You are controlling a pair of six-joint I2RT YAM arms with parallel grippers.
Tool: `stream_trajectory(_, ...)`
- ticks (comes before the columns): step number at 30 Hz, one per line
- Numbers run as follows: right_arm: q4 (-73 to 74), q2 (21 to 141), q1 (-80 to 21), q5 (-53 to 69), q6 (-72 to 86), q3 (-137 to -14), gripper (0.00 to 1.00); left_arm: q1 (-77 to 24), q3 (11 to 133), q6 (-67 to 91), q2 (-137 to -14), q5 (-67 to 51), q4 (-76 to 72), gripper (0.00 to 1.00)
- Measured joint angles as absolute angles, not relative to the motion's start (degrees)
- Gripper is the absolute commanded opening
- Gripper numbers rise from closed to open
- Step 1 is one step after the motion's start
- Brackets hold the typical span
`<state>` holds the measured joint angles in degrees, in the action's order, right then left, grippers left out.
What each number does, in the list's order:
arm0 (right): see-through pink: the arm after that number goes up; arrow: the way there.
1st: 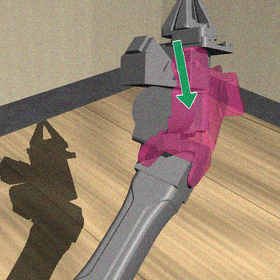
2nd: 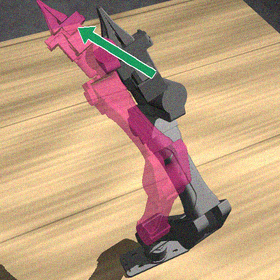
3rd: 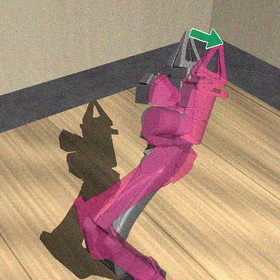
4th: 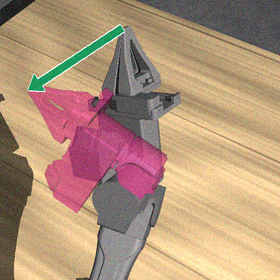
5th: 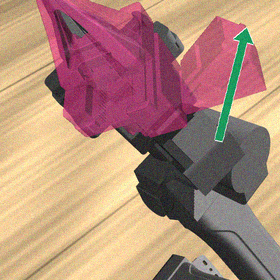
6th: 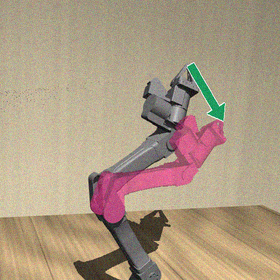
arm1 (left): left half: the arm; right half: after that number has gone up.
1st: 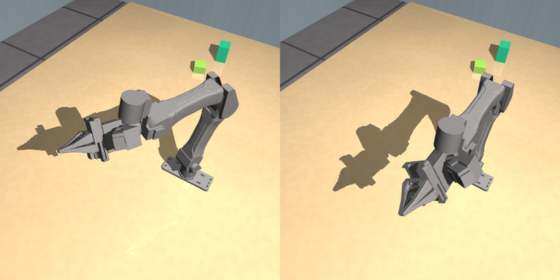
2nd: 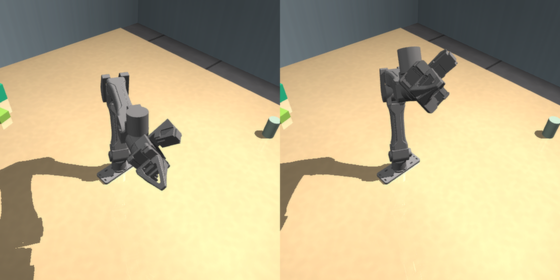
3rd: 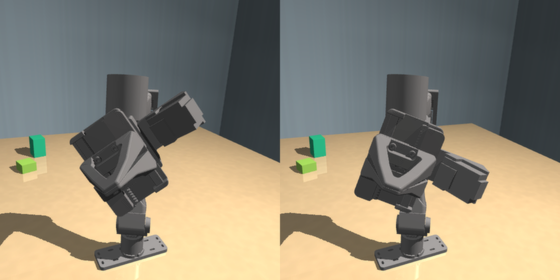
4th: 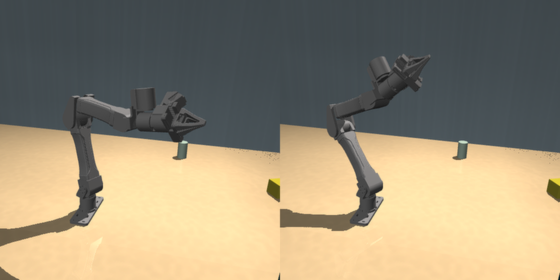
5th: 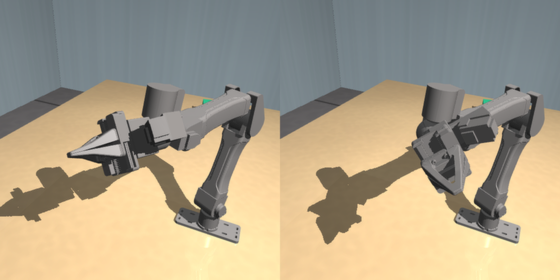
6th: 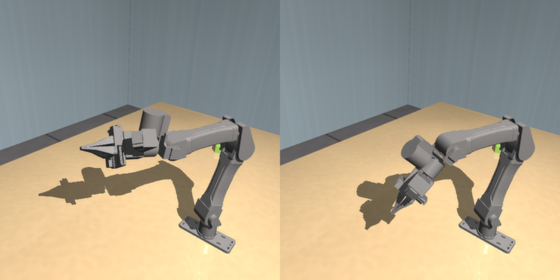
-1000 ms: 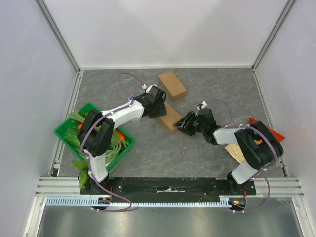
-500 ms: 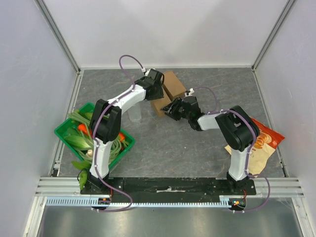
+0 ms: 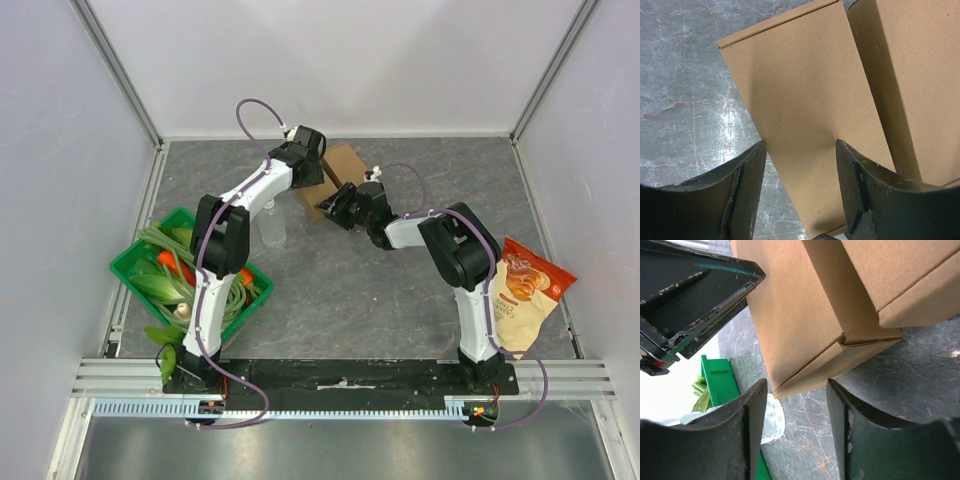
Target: Fold the paper box
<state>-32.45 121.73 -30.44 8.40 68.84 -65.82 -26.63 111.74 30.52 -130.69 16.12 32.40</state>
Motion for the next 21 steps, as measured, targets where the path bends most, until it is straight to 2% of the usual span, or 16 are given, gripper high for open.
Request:
stream_trajectory(2, -32.27, 121.82, -30.41, 8.45, 68.1, -66.04, 0.71, -26.48, 112.75, 30.39, -131.02, 16.14, 33.45, 0.67)
stream_trajectory(4, -32.14, 121.43, -30.39, 8.67, 66.94, -65.93, 0.76, -26.48, 112.75, 30.39, -130.58, 16.05, 34.85, 0.67)
stream_trajectory(5, -31.16, 120.36, -30.37, 9.08, 65.39, -65.17, 0.83, -26.48, 112.27, 30.37, -129.97, 15.88, 35.51, 0.67)
stream_trajectory(8, -24.45, 112.36, -30.04, 9.96, 59.02, -60.95, 0.91, -26.63, 106.56, 30.33, -123.52, 13.45, 36.4, 0.68)
stream_trajectory(11, -8.23, 98.85, -29.36, 8.99, 47.05, -60.2, 0.93, -26.72, 100.57, 30.22, -111.72, 8.23, 36.12, 0.68)
stream_trajectory(13, 2.48, 90.08, -29.06, 3.7, 38.7, -61.67, 0.98, -26.79, 99.11, 30.06, -102.63, 2.52, 34.85, 0.68)
stream_trajectory(17, 21.63, 69.43, -28.73, -8.32, 25.47, -61.95, 0.98, -26.87, 94.61, 30.02, -82.78, -9.37, 23.7, 0.72)
stream_trajectory(21, 32.38, 49.43, -28.64, -11.38, 19.46, -64.23, 0.98, -27.11, 85.84, 29.85, -62.37, -16.64, 15.03, 0.74)
